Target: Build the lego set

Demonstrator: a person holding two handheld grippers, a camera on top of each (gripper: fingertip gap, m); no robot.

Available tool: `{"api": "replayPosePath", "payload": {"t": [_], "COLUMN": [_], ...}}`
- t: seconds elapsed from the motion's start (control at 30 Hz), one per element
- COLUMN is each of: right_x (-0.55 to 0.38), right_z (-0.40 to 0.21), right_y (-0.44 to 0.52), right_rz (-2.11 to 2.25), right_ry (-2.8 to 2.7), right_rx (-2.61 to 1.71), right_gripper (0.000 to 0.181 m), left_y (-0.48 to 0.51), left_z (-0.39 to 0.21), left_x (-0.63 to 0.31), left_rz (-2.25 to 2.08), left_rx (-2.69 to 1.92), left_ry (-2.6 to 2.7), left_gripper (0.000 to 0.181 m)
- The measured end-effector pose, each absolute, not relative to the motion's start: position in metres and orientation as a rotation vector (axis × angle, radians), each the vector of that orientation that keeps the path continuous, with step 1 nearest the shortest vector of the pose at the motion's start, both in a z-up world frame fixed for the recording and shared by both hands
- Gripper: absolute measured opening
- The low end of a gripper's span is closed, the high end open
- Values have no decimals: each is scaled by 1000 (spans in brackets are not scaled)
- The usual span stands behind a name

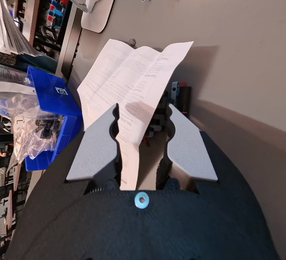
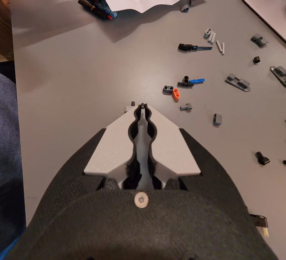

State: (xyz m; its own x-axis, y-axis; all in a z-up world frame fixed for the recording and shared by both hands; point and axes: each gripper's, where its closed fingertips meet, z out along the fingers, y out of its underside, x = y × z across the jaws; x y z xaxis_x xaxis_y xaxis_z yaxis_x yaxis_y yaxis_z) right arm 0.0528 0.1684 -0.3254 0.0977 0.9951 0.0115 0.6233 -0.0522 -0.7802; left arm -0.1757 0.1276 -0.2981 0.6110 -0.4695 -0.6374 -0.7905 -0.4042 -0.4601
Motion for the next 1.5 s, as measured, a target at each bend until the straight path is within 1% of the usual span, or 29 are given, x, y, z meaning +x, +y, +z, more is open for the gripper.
{"api": "replayPosePath", "payload": {"t": [0.17,0.27,0.3,0.33,0.5,0.6,0.73,0.93,1.17,1.37,1.5], "right_x": [52,51,50,50,49,49,49,49,50,50,50], "right_z": [-325,-326,-326,-326,-322,-321,-322,-325,-324,-322,-323], "right_y": [166,165,164,164,165,163,162,162,162,161,160], "right_rz": [768,777,780,784,806,825,840,857,875,891,895], "right_ry": [-1597,-1606,-1607,-1606,-1598,-1596,-1601,-1605,-1604,-1609,-1612], "right_rx": [-1741,-1737,-1734,-1733,-1724,-1718,-1713,-1707,-1698,-1688,-1688], "right_gripper": [2,2,2,2,1,2,1,1,1,1,1], "left_y": [127,129,129,130,132,133,136,137,120,111,107], "left_z": [-302,-305,-304,-301,-295,-279,-223,-138,-61,-31,-40], "left_x": [-183,-187,-186,-185,-189,-192,-206,-255,-303,-333,-362], "left_rz": [583,604,607,610,649,666,654,626,384,251,99], "left_rx": [-2074,-2078,-2064,-2039,-2019,-1964,-1871,-1803,-1751,-1741,-1778], "left_ry": [997,1009,1018,1016,1008,970,829,600,336,238,140], "left_gripper": [40,32,20,0,0,0,0,0,0,0,0]}}
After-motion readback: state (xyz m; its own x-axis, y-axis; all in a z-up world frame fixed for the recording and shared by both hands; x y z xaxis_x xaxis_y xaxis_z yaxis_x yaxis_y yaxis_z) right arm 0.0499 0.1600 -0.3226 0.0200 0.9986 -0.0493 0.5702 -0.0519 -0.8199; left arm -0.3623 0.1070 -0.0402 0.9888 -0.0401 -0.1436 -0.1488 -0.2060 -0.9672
